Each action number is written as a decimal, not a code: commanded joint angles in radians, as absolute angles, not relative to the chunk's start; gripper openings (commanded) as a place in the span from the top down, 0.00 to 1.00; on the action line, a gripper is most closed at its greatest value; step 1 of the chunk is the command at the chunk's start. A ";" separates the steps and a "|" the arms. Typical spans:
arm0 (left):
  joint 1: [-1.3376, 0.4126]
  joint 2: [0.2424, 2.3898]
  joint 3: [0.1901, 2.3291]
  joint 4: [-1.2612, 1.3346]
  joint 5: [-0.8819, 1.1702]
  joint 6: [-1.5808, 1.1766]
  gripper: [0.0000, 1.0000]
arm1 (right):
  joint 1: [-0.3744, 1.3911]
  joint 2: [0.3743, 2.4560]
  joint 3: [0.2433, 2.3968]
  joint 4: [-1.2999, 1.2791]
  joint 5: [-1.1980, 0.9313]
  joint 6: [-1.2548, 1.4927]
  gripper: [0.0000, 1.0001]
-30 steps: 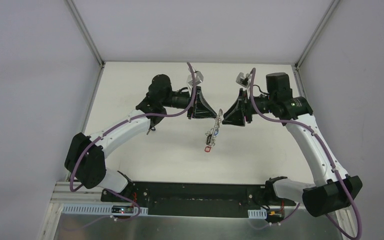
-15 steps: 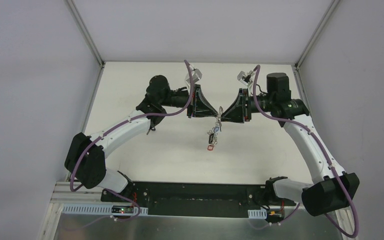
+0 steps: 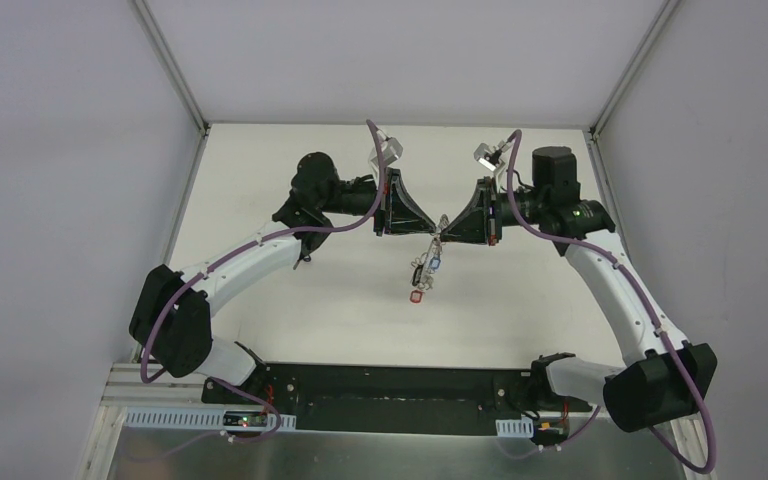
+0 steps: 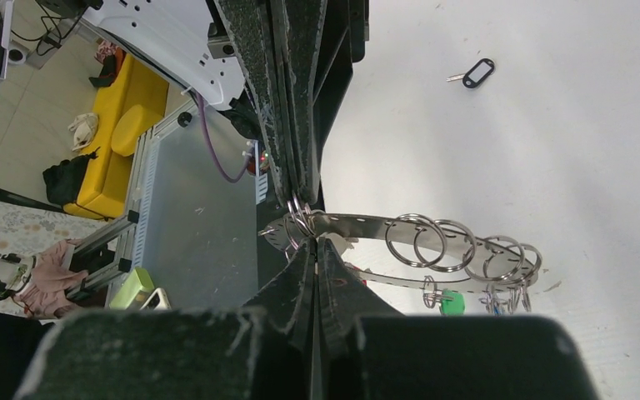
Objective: Put the keys on the keyring
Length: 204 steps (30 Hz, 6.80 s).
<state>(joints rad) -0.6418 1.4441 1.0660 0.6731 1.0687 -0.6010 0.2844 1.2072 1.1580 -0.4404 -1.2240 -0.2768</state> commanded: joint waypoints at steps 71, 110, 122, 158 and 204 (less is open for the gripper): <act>-0.664 1.448 1.068 0.871 1.059 -0.719 1.00 | 0.312 1.194 1.282 -0.575 -1.189 -0.482 0.66; -0.646 1.361 1.148 0.260 1.126 -0.153 0.55 | 0.465 1.249 1.471 -0.911 -0.784 -0.699 1.00; -0.649 1.375 1.154 0.137 1.104 -0.009 0.51 | 0.556 1.349 1.520 -0.946 -0.735 -0.706 1.00; -0.672 1.433 1.129 0.215 1.095 -0.059 1.00 | 0.561 1.356 1.484 -0.882 -0.757 -0.664 1.00; -0.669 1.417 0.983 0.912 0.941 -0.786 1.00 | 0.292 1.158 1.173 -0.423 -1.213 -0.325 0.65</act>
<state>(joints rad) -0.6617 1.4376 0.9825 0.8085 0.9672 -0.7532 0.2977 1.1564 1.1778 -0.4824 -1.1671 -0.3511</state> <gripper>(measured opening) 0.008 0.353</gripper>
